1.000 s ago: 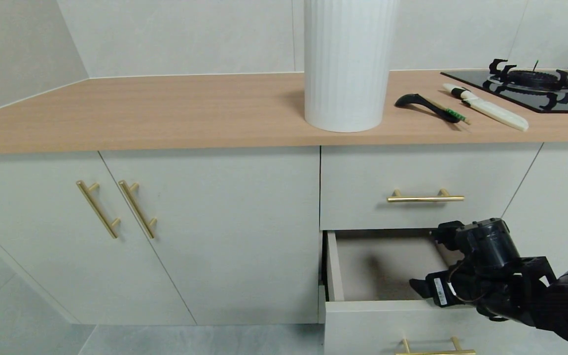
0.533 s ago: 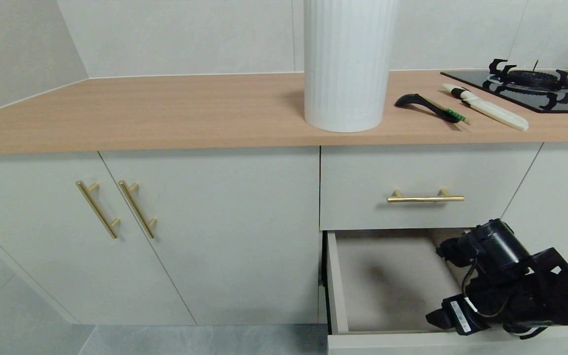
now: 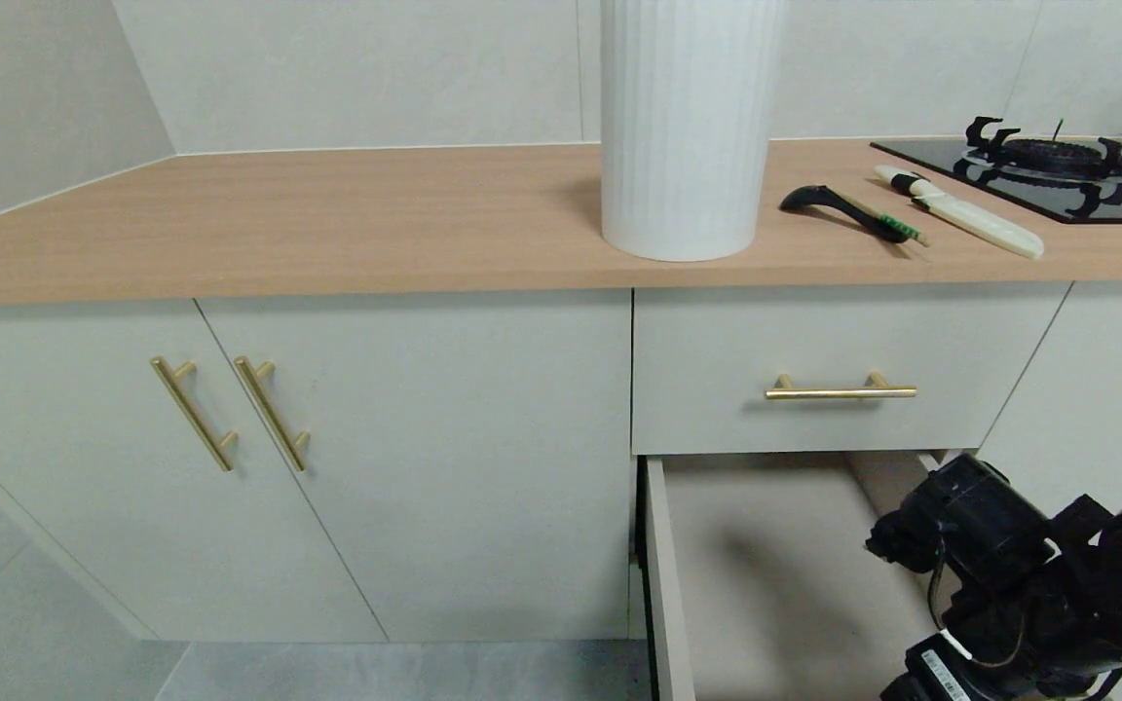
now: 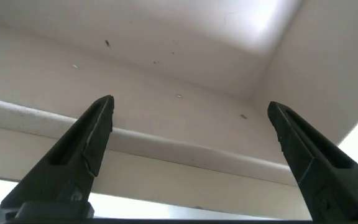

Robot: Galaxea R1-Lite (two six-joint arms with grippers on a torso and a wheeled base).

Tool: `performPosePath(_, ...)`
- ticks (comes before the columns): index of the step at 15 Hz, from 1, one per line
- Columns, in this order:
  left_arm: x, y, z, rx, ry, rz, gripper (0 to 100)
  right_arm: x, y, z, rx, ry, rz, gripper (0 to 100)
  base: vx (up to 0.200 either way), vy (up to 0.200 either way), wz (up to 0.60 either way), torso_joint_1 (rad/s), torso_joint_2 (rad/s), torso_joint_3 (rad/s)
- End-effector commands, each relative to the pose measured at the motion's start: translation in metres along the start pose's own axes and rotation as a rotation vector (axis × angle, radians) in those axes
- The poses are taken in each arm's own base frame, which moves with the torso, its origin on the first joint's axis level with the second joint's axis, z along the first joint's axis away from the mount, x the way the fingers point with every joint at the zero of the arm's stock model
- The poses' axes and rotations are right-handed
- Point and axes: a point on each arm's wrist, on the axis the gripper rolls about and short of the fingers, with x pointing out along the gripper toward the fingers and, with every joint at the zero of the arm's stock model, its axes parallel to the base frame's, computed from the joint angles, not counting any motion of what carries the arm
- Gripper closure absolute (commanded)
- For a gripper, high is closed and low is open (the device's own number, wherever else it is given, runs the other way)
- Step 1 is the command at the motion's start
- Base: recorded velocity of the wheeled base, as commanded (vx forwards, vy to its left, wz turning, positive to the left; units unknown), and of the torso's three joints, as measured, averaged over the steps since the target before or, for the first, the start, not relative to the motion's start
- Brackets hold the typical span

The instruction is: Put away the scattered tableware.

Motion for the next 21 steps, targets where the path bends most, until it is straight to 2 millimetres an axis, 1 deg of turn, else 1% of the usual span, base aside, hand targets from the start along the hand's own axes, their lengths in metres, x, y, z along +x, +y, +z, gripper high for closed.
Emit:
performPosePath(1,0.000,0.000,0.000,0.000,0.001,0.001,0,-0.001,0.002,-0.002,-0.023,0.016,0.002,0,0.000,0.000,0.00,0.000,0.00,0.000)
performPosePath(6,0.000,0.000,0.000,0.000,0.000,0.001,0,-0.001,0.001,-0.008,-0.049,0.078,-0.003,0,0.000,0.000,0.00,0.000,0.00,0.000)
performPosePath(8,0.000,0.000,0.000,-0.001,0.000,0.001,0,-0.002,0.000,-0.016,-0.118,0.153,-0.006,0,0.000,0.000,0.00,0.000,0.00,0.000)
performPosePath(9,0.000,0.000,0.000,0.000,0.001,0.001,0,-0.001,0.000,-0.017,-0.128,0.173,-0.006,0,0.000,0.000,0.00,0.000,0.00,0.000)
performPosePath(12,0.000,0.000,0.000,-0.001,0.001,0.001,0,-0.004,0.000,-0.012,-0.115,0.149,-0.009,0,0.000,0.000,0.00,0.000,0.00,0.000)
performPosePath(14,0.000,0.000,0.000,0.000,0.001,0.001,0,-0.012,-0.001,0.002,-0.030,0.057,-0.007,0,0.000,0.000,0.00,0.000,0.00,0.000)
performPosePath(15,0.000,0.000,0.000,-0.001,0.000,0.001,0,-0.015,-0.002,0.012,0.074,-0.052,0.001,0,0.000,0.000,0.00,0.000,0.00,0.000)
performPosePath(17,0.000,0.000,0.000,-0.001,0.001,0.001,0,-0.017,-0.009,0.024,0.177,-0.188,-0.013,0,0.000,0.000,0.00,0.000,0.00,0.000)
performPosePath(21,0.000,0.000,0.000,-0.001,0.000,0.001,0,-0.031,-0.021,0.031,0.246,-0.341,-0.034,0,0.000,0.000,0.00,0.000,0.00,0.000)
